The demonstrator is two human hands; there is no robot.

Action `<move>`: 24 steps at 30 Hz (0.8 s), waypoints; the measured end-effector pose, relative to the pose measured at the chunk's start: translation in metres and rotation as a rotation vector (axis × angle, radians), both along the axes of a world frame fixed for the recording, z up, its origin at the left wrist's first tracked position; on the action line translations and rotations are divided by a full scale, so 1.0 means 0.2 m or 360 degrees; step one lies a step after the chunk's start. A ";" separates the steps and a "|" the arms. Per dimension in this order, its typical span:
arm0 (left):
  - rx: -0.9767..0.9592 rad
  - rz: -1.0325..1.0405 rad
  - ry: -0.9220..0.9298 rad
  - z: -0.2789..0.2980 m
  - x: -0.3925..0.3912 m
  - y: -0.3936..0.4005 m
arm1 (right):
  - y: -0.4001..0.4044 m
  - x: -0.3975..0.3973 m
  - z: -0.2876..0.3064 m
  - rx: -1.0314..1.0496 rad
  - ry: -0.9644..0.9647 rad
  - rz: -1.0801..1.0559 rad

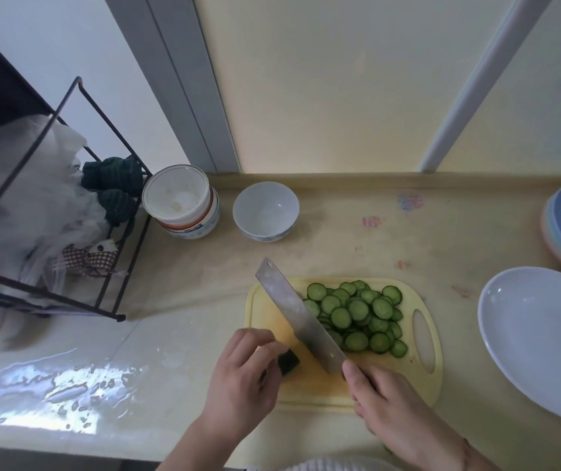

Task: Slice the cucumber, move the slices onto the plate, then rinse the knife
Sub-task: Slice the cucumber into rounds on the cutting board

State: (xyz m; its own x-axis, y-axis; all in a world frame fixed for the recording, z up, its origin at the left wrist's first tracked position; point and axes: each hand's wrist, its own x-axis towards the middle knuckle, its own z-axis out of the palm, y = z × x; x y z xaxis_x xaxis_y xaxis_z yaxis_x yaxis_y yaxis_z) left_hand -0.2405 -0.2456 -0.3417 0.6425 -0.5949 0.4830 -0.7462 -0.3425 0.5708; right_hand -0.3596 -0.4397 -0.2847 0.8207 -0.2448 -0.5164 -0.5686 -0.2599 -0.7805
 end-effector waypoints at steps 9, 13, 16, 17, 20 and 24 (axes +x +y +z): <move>0.0302 -0.0055 0.0111 -0.18 -0.05 0.00 | 0.07 0.06 -0.10 -0.0225 0.0067 0.0158; 0.0253 -0.0042 0.0151 -0.19 -0.06 -0.01 | 0.05 0.06 -0.14 -0.0208 0.0155 0.0181; 0.0210 -0.0087 0.0175 -0.20 -0.06 0.00 | 0.00 0.06 -0.16 -0.0162 0.0188 0.0120; 0.0199 -0.0093 0.0174 -0.20 -0.06 0.00 | -0.01 0.06 -0.16 -0.0146 0.0190 0.0080; 0.0140 -0.0083 0.0144 -0.21 -0.06 0.00 | -0.02 0.07 -0.14 -0.0145 0.0152 0.0012; 0.0076 -0.0075 0.0039 -0.22 -0.07 -0.03 | 0.04 0.06 -0.06 -0.0242 0.0043 0.0131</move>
